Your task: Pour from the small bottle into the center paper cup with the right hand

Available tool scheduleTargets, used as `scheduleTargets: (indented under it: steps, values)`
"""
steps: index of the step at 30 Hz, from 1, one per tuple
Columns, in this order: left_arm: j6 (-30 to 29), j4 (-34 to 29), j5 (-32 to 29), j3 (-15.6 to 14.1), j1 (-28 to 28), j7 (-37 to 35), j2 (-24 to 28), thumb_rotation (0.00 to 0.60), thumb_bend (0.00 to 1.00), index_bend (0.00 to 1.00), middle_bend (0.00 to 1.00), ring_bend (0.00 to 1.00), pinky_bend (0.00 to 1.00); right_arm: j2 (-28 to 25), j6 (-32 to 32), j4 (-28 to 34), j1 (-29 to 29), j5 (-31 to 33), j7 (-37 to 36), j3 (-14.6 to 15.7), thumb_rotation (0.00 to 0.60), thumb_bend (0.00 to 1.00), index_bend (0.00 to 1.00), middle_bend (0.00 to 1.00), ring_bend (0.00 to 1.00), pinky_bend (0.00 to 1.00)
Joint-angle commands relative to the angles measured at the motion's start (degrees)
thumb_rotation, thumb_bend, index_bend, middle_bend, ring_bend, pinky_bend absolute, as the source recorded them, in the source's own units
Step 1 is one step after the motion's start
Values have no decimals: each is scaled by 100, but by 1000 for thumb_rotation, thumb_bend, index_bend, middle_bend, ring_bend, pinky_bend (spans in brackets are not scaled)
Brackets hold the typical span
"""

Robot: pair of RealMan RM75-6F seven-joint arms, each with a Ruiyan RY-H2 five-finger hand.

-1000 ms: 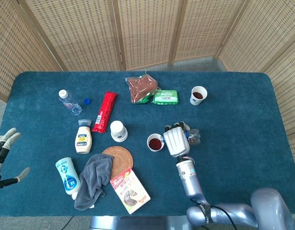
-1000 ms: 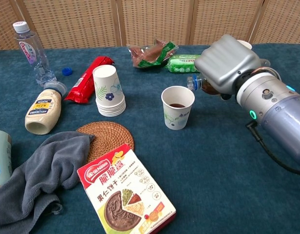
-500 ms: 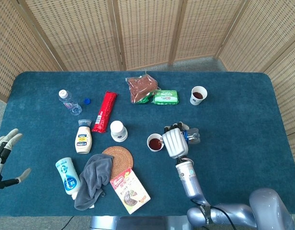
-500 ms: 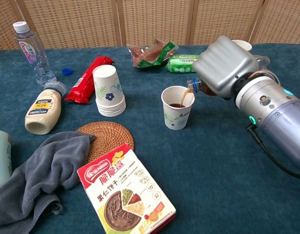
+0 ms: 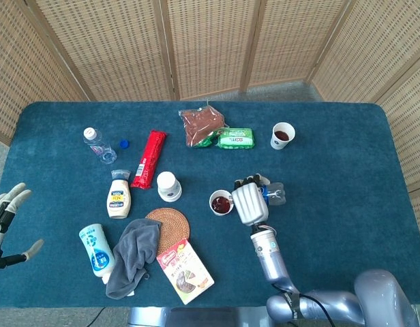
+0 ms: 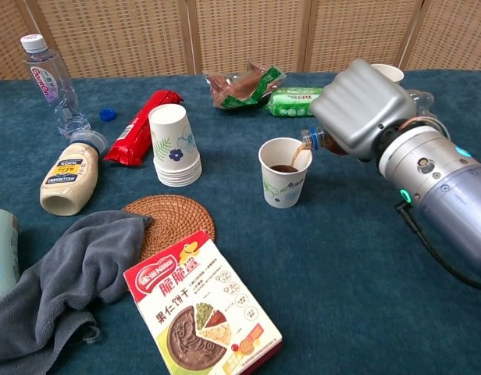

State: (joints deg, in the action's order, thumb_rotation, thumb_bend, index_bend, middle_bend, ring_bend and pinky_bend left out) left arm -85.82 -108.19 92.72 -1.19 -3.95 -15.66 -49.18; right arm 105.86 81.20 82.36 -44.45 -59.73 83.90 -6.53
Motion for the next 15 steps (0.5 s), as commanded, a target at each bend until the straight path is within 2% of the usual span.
scheduleTargets:
  steps: [1, 7, 15]
  values:
    - [3, -3, -3, -2, -1, 3, 1, 600, 319, 0, 0, 0, 0, -12, -52, -9, 73, -42, -280, -41, 600, 495, 405, 603, 549, 961]
    - [25, -10, 7, -14, -10, 22, 0, 600, 319, 0, 0, 0, 0, -81, -158, 68, 246, -111, -1073, -128, 600, 492, 403, 603, 549, 961]
    - [86, -38, 12, -29, -36, 82, -9, 600, 319, 0, 0, 0, 0, -306, -109, 116, 489, -660, -2452, -178, 600, 485, 403, 603, 549, 961]
